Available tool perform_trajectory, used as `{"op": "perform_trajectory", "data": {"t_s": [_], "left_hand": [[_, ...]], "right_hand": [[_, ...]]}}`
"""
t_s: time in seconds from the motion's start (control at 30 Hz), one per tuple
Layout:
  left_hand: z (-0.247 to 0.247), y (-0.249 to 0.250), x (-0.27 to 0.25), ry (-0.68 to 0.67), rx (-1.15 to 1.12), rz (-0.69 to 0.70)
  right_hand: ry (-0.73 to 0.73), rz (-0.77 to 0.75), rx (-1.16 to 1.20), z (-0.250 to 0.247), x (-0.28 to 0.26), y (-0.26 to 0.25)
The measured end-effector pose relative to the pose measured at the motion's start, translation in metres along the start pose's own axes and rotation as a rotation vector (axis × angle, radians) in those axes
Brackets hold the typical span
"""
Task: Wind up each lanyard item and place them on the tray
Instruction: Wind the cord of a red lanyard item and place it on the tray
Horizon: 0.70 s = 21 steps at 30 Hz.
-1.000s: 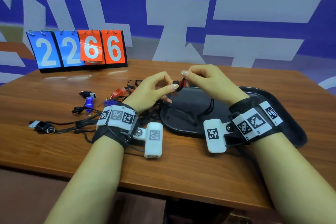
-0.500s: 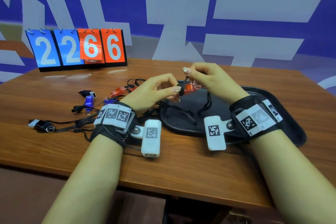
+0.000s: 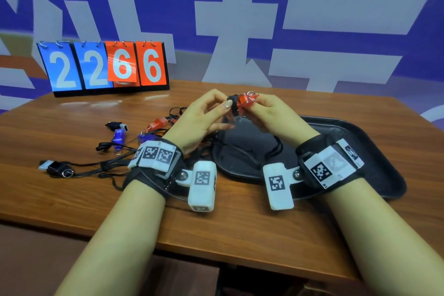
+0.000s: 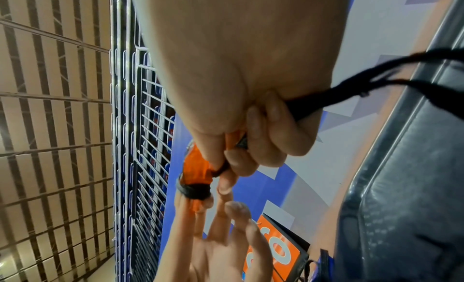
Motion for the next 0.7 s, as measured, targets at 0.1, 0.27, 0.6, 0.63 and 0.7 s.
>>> {"op": "perform_trajectory", "data": {"t_s": [0.1, 0.27, 0.6, 0.63, 0.7], "left_hand": [[-0.005, -0.001, 0.001, 0.07, -0.005, 0.017], [-0.015, -0.003, 0.003, 0.154, 0.195, 0.052], [-0.016, -0.005, 0.002, 0.051, 0.464, 0.043], [-0.015, -0.004, 0.002, 0.029, 0.501, 0.048], [-0.01, -0.001, 0.001, -0.031, 0.531, 0.052]], "right_hand": [[-0.02, 0.018, -0.04, 0.0, 0.002, 0.004], [-0.105, -0.006, -0.26, 0.009, -0.002, 0.001], [-0.063, -0.004, -0.335, 0.0, -0.004, -0.001], [-0.046, -0.007, -0.31, -0.002, -0.004, -0.002], [-0.007, -0.031, -0.278, -0.007, -0.005, -0.006]]}}
Point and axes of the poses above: each hand's wrist, its own x-axis towards the middle knuckle, its own z-axis out of the palm, y = z × x, the point moved 6 cm from there along x, towards the middle knuckle, and after that the axes turned 9 degrees about z, right-handed, at the moved point
